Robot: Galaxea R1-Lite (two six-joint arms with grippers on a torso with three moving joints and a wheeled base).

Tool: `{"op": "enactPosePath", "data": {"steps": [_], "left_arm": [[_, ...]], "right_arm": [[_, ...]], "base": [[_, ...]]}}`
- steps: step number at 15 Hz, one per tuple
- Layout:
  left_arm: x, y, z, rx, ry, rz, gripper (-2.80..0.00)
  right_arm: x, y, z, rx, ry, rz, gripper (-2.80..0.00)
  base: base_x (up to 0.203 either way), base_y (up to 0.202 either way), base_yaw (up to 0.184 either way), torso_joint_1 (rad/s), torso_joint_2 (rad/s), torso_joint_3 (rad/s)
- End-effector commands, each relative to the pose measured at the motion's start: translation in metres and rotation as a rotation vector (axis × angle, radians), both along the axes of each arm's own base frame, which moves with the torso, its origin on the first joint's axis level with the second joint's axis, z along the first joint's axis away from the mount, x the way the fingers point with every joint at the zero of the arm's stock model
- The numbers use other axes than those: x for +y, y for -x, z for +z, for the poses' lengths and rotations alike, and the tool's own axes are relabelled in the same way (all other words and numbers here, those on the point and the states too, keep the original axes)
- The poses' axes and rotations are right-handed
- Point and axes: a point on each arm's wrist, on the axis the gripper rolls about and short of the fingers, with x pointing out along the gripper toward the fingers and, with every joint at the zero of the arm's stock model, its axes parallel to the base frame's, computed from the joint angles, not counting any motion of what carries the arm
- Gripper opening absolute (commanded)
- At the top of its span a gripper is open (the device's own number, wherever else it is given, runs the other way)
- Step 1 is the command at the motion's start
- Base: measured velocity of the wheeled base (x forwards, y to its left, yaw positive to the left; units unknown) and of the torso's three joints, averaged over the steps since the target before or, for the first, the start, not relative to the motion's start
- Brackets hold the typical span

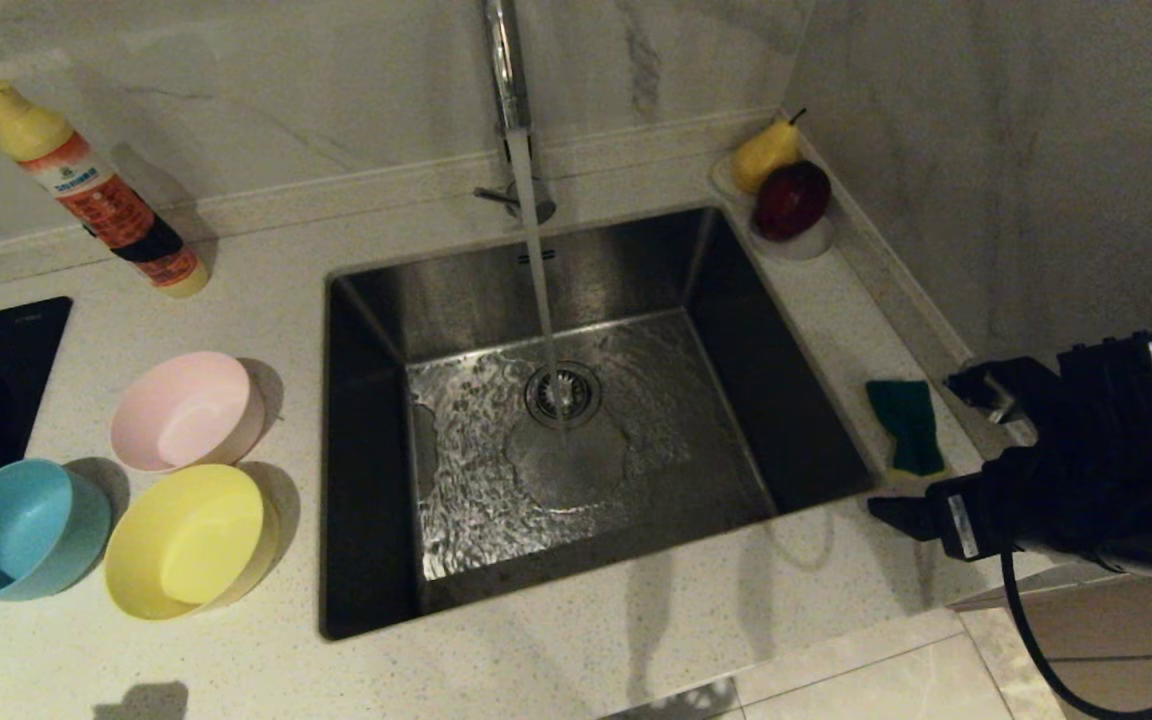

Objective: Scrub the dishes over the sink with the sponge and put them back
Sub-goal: Pick up a bowl and the sponge

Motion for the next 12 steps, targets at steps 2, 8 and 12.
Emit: {"op": "enactPosePath", "data": {"steps": [2,8,12], "left_arm": [[0.0,-0.003,-0.009,0.032,0.0,0.002,-2.8],[0.0,-0.003,-0.009,0.032,0.0,0.0,-2.8],[0.0,-0.003,-0.009,0.032,0.0,0.001,-2.8]], "right_arm": [[0.002,-0.006,-0.004,-0.015,-0.004,-0.002,0.0],[0.001,-0.015,-0.001,-0.049,-0.015,-0.014,0.0],[0.002,-0.018,0.0,-0.053,-0.013,-0.014,0.0]], "base": [[0.0,0.0,0.0,0.0,0.0,0.0],[0.0,0.0,0.0,0.0,0.0,0.0],[0.0,0.0,0.0,0.0,0.0,0.0]]}}
